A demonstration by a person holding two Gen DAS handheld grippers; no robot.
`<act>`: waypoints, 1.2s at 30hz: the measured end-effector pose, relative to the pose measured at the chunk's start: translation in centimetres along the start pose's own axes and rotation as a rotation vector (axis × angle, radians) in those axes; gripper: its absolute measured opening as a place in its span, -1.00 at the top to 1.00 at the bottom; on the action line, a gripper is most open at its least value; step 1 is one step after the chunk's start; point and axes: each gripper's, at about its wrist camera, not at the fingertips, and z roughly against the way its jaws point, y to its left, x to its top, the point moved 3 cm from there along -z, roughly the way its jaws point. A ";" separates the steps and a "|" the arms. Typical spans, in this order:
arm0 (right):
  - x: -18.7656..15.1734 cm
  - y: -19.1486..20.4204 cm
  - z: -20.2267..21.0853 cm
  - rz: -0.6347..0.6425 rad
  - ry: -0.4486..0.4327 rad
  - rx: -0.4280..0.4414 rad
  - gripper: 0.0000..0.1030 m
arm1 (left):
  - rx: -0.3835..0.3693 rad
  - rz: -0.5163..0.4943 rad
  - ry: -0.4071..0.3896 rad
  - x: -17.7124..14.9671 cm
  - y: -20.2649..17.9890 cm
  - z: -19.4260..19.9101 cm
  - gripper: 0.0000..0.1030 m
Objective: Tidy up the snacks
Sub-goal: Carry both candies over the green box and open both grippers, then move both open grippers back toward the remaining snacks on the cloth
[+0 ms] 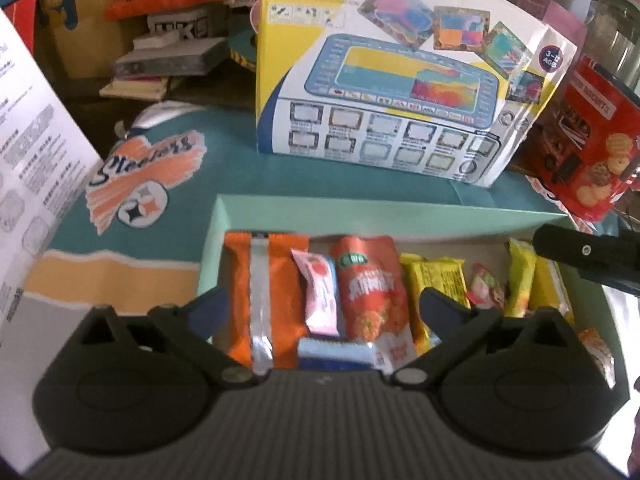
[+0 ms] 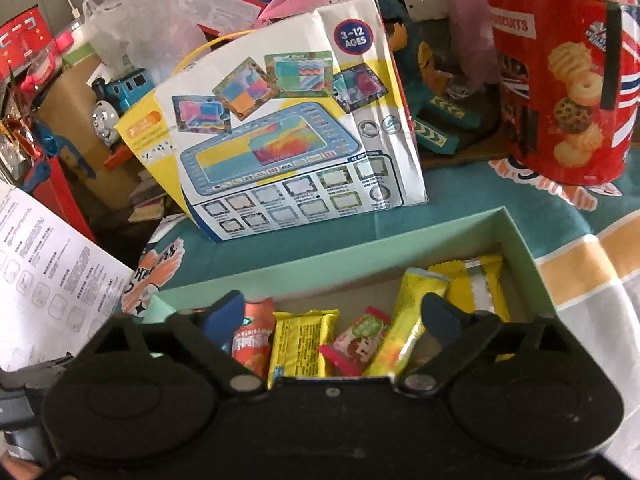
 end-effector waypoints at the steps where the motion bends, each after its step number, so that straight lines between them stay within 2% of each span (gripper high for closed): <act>1: -0.1 0.1 0.3 -0.002 -0.002 0.001 -0.97 | -0.005 0.003 0.002 -0.2 -0.1 0.3 -1.00; 16: -4.0 1.3 8.0 0.002 -0.010 0.031 -1.00 | -0.008 -0.006 -0.022 -3.9 -0.2 6.6 -1.00; 26: -8.3 0.2 13.5 -0.010 0.002 0.029 -1.00 | -0.009 0.033 -0.010 -9.8 2.8 10.8 -1.00; 30: -10.3 -0.2 14.3 -0.024 0.031 0.033 -1.00 | 0.004 0.056 0.012 -12.2 4.3 11.3 -1.00; 36: -14.0 -1.3 13.4 -0.046 0.112 0.010 -1.00 | 0.022 0.069 0.090 -15.2 4.9 9.7 -1.00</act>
